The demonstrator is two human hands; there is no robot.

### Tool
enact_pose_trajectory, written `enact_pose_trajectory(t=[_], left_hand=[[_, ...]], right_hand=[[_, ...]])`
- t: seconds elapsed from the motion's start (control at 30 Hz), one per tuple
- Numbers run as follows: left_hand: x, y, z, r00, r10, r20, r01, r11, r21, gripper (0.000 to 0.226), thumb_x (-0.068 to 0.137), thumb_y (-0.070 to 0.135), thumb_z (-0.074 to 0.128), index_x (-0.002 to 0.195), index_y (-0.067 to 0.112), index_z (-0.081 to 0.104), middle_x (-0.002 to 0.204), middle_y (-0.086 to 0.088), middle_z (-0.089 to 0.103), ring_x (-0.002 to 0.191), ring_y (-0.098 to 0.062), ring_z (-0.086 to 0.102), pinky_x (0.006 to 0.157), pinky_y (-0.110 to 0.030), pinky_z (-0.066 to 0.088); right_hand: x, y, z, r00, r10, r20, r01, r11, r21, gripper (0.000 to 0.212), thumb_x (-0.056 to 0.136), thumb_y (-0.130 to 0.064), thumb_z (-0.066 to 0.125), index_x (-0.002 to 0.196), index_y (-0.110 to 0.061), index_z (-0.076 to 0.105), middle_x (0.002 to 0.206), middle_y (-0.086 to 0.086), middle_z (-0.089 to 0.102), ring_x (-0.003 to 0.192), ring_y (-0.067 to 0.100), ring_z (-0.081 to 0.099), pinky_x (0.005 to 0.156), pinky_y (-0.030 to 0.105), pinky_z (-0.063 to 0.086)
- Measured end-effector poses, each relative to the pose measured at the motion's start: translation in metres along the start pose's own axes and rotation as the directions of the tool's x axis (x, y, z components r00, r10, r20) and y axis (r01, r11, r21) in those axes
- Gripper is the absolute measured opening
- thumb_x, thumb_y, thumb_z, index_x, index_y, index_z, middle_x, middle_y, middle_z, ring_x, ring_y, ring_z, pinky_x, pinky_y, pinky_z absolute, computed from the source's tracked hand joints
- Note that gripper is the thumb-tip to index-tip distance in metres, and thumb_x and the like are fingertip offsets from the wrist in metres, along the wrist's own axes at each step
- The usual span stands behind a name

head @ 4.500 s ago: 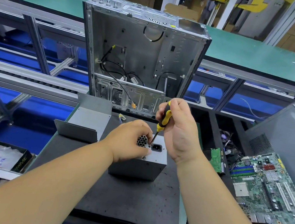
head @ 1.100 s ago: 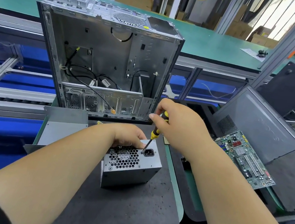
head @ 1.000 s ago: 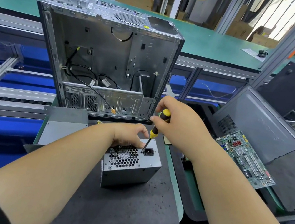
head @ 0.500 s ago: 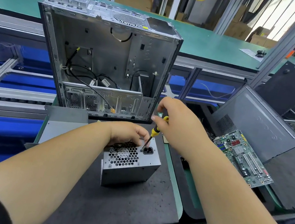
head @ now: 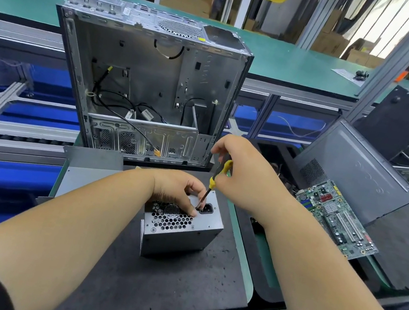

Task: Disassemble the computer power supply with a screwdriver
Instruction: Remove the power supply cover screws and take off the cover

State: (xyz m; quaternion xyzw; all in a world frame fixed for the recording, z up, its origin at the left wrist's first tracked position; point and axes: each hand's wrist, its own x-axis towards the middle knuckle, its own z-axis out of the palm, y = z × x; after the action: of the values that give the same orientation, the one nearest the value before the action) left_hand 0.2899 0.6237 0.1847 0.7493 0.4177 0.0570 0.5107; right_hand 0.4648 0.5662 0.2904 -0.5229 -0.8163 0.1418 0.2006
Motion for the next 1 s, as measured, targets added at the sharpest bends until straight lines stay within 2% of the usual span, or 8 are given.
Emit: enact_pose_trajectory(t=[0.13,0.23,0.37,0.43,0.6,0.73,0.87,1.0], left_hand=[[0.001,0.000,0.000,1.000,0.013,0.007,-0.013,1.000,0.017,0.020,0.077,0.019,0.083,0.083,0.030,0.067,0.107,0.013,0.067,0.109,-0.003,0.058,0.101,-0.031,0.038],[0.001,0.001,0.001,1.000,0.017,-0.025,-0.017,1.000,0.019,0.030,0.076,0.016,0.084,0.086,0.022,0.057,0.123,-0.014,0.060,0.123,-0.027,0.051,0.111,-0.044,0.035],[0.002,-0.002,0.002,1.000,-0.003,0.001,0.003,1.000,-0.012,0.039,0.077,0.014,0.083,0.105,0.008,0.056,0.110,-0.007,0.052,0.104,-0.015,0.043,0.093,-0.036,0.036],[0.002,-0.001,0.002,1.000,-0.013,0.002,0.013,1.000,-0.005,0.052,0.078,0.015,0.083,0.118,0.000,0.054,0.115,-0.009,0.057,0.106,-0.023,0.051,0.099,-0.037,0.037],[0.002,0.000,0.002,1.000,0.017,-0.009,-0.017,1.000,0.012,0.035,0.075,0.018,0.084,0.099,0.010,0.061,0.127,-0.018,0.058,0.126,-0.032,0.050,0.113,-0.052,0.034],[0.001,0.000,0.003,1.000,0.015,0.022,-0.014,0.999,-0.045,0.030,0.073,0.010,0.084,0.082,0.022,0.058,0.111,-0.001,0.066,0.117,-0.012,0.057,0.108,-0.040,0.040],[-0.001,0.005,0.001,0.997,0.001,0.076,0.004,0.998,-0.062,0.030,0.074,0.007,0.082,0.083,0.022,0.058,0.090,0.019,0.065,0.091,0.001,0.059,0.086,-0.023,0.044],[-0.002,0.008,0.003,1.000,-0.001,0.022,0.002,0.999,-0.049,0.039,0.073,0.008,0.083,0.104,0.001,0.060,0.125,-0.014,0.061,0.124,-0.024,0.054,0.111,-0.046,0.037]], right_hand=[[0.001,-0.001,0.002,0.998,-0.044,-0.054,0.039,0.995,-0.088,0.012,0.092,-0.029,0.062,0.099,-0.023,0.055,0.091,-0.008,0.057,0.080,0.011,0.052,0.068,0.027,0.043],[0.003,-0.001,0.003,0.997,-0.060,-0.051,0.056,0.996,-0.065,0.006,0.095,-0.026,0.059,0.099,-0.022,0.056,0.093,-0.008,0.059,0.082,0.012,0.053,0.071,0.029,0.042],[-0.003,-0.001,0.001,0.998,-0.062,-0.026,0.063,0.998,0.007,0.023,0.085,-0.013,0.057,0.106,-0.024,0.053,0.100,-0.010,0.054,0.088,0.014,0.052,0.076,0.030,0.045],[-0.006,-0.002,0.000,0.998,-0.065,-0.014,0.065,0.998,0.027,0.024,0.083,-0.016,0.057,0.105,-0.025,0.053,0.100,-0.010,0.053,0.089,0.014,0.051,0.076,0.031,0.046],[-0.003,0.001,0.002,0.996,-0.078,-0.047,0.077,0.996,-0.040,0.014,0.093,-0.035,0.061,0.100,-0.028,0.051,0.094,-0.014,0.047,0.080,0.002,0.048,0.069,0.024,0.038],[-0.004,0.001,0.001,0.997,-0.061,-0.044,0.063,0.997,0.046,0.023,0.085,-0.015,0.063,0.101,-0.026,0.052,0.095,-0.013,0.048,0.085,0.005,0.048,0.071,0.022,0.037],[-0.006,-0.001,0.000,0.998,-0.064,-0.003,0.064,0.997,0.050,0.026,0.080,-0.017,0.061,0.102,-0.027,0.052,0.096,-0.012,0.049,0.088,0.013,0.050,0.071,0.028,0.041],[-0.004,0.003,0.002,0.997,-0.063,-0.048,0.062,0.998,-0.025,0.015,0.092,-0.032,0.061,0.101,-0.028,0.049,0.093,-0.015,0.046,0.083,0.008,0.049,0.069,0.028,0.040]])
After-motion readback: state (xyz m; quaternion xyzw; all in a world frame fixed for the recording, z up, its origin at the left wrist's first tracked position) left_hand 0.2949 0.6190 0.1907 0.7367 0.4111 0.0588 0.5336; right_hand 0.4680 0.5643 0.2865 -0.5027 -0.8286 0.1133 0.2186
